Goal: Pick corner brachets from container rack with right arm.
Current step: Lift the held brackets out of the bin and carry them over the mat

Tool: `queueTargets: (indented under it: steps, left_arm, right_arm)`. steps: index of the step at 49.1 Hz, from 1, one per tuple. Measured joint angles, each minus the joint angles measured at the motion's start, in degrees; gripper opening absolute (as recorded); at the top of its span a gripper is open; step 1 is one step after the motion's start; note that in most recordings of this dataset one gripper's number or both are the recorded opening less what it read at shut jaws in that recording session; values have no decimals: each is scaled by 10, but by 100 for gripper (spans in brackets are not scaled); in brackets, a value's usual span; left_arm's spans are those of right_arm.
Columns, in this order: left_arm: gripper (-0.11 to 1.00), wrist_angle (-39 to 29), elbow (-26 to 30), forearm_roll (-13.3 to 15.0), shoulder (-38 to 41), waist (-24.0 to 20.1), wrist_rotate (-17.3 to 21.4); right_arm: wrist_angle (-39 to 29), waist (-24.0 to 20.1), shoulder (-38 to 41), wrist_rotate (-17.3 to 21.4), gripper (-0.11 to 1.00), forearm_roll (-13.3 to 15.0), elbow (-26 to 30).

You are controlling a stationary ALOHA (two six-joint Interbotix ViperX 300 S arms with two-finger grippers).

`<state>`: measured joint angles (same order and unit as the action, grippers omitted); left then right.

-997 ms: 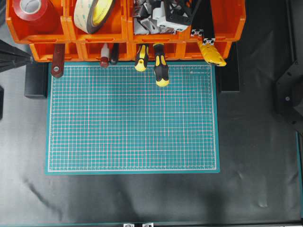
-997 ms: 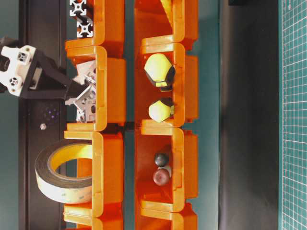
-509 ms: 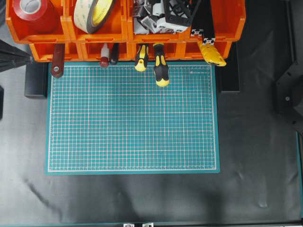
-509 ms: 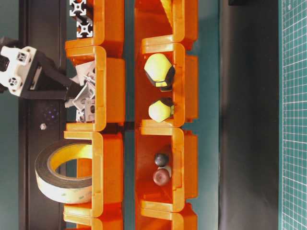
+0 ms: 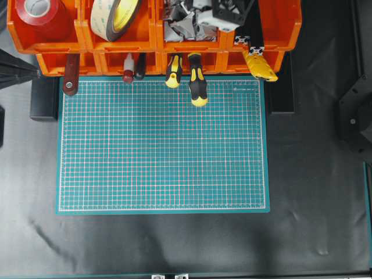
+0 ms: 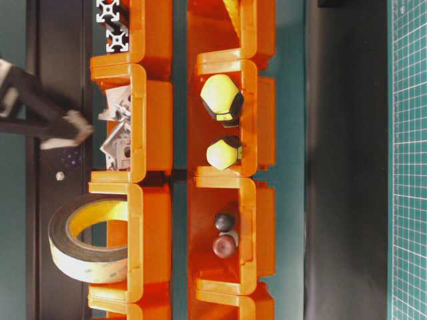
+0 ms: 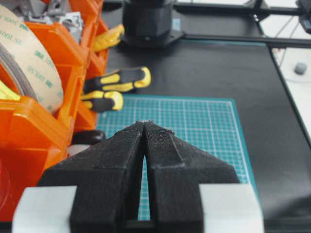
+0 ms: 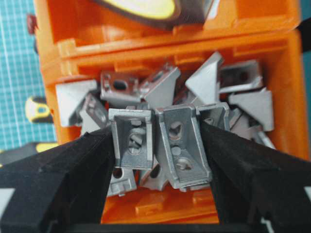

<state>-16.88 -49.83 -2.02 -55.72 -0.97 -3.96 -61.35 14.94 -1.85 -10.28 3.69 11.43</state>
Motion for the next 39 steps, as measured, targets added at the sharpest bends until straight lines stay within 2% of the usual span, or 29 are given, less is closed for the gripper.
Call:
queueTargets:
  steps: [11, 19, 30, 39]
  left_arm:
    - [0, 0, 0, 1, 0, 0, -1]
    - [0, -2, 0, 0, -2, 0, 0]
    - [0, -17, 0, 0, -7, 0, 3]
    - [0, -18, 0, 0, -16, 0, 2]
  right_arm:
    - [0, -11, -7, 1, 53, 19, 11]
    - [-2, -46, -19, 1, 53, 23, 11]
    - [-8, -119, -76, 7, 53, 23, -21]
    - [11, -207, -126, 33, 53, 25, -77]
